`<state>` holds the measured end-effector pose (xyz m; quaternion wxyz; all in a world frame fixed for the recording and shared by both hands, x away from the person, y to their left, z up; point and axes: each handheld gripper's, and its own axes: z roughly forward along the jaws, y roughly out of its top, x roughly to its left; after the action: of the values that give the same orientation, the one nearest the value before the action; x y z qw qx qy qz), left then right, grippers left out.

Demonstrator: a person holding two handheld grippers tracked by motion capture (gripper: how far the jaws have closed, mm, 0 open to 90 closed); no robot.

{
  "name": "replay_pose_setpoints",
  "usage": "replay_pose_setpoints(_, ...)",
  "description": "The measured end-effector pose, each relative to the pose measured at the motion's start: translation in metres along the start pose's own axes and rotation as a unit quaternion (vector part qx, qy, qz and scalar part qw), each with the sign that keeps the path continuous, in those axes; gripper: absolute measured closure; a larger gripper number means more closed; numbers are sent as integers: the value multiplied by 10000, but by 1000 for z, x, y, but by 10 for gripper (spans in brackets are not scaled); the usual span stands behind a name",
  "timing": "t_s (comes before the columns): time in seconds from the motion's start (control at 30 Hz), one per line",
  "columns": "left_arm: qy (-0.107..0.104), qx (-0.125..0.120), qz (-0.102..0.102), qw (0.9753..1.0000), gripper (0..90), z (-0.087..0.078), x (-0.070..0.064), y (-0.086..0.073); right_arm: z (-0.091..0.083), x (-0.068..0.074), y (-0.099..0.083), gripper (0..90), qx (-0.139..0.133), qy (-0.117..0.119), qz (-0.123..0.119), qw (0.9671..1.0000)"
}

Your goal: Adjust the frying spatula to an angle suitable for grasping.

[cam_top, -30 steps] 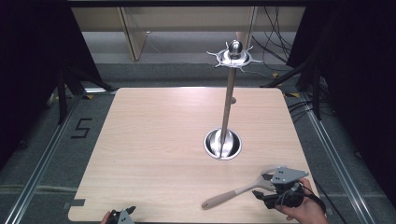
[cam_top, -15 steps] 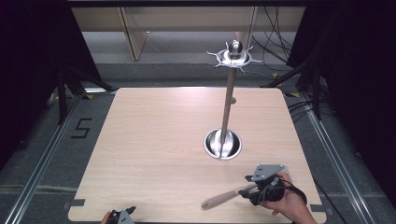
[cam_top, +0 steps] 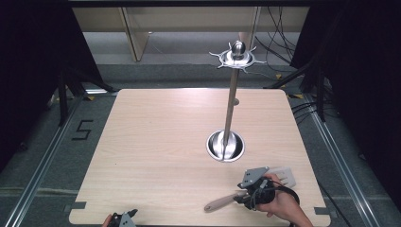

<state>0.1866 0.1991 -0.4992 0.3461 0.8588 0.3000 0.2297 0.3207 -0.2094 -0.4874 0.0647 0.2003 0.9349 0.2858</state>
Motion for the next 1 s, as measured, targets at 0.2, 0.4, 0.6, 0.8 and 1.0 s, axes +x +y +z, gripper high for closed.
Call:
replay_pose_setpoints(0.2, 44, -32, -69, 10000, 148, 0, -1, 0, 5, 0, 2, 533, 205, 83, -27, 9998)
replay_pose_setpoints(0.4, -5, 16, -20, 10000, 148, 0, 0, 0, 6, -1, 6, 549, 355, 206, -214, 9989)
replay_pose_setpoints(0.6, 3, 5, -29, 10000, 148, 0, 0, 0, 7, 0, 8, 532, 407, 233, -421, 9980)
replay_pose_setpoints(0.8, 110, 22, -132, 9999, 148, 0, -2, 0, 12, 0, 12, 516, 560, 314, -441, 9970)
replay_pose_setpoints(1.0, 25, 5, -28, 10000, 149, 0, 0, 0, 10, 2, 15, 534, 744, 241, -386, 9962)
